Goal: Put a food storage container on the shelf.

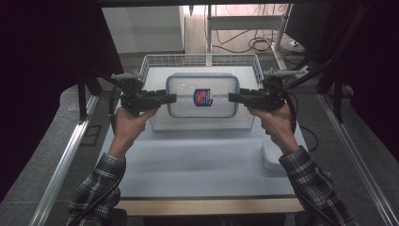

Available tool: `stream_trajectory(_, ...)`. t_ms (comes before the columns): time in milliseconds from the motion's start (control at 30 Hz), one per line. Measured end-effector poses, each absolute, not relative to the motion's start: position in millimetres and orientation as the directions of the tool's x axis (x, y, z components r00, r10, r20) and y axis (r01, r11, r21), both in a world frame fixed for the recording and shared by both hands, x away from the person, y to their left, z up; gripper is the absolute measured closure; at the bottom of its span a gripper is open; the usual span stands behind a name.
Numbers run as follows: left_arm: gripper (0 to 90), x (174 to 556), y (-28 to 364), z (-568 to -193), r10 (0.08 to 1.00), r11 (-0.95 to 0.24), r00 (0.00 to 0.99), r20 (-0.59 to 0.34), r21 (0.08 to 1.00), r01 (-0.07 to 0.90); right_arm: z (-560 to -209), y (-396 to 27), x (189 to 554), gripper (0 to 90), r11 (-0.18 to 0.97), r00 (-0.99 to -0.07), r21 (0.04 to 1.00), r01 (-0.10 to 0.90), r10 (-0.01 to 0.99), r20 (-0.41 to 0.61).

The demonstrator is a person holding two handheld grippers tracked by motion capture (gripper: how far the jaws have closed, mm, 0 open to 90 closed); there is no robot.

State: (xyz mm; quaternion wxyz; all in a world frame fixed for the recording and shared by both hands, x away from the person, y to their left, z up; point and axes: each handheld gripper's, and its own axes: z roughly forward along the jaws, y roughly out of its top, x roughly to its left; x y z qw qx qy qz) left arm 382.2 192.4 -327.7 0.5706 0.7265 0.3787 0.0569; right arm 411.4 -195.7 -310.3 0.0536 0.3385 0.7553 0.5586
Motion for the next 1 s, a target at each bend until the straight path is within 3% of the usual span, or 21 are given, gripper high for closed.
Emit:
stream_trajectory(400,52.2,416,197,-307,0.616,-0.034,0.693,-0.374,0.867,0.498,-286,-190,445,49.5,0.136,-0.755,0.880,0.456,0.582,0.301)
stream_trajectory(1000,51.0,460,200,-324,0.617,0.003,0.663,-0.424,0.844,0.537,-295,-184,484,48.9,0.148,-0.723,0.853,0.500,0.614,0.317)
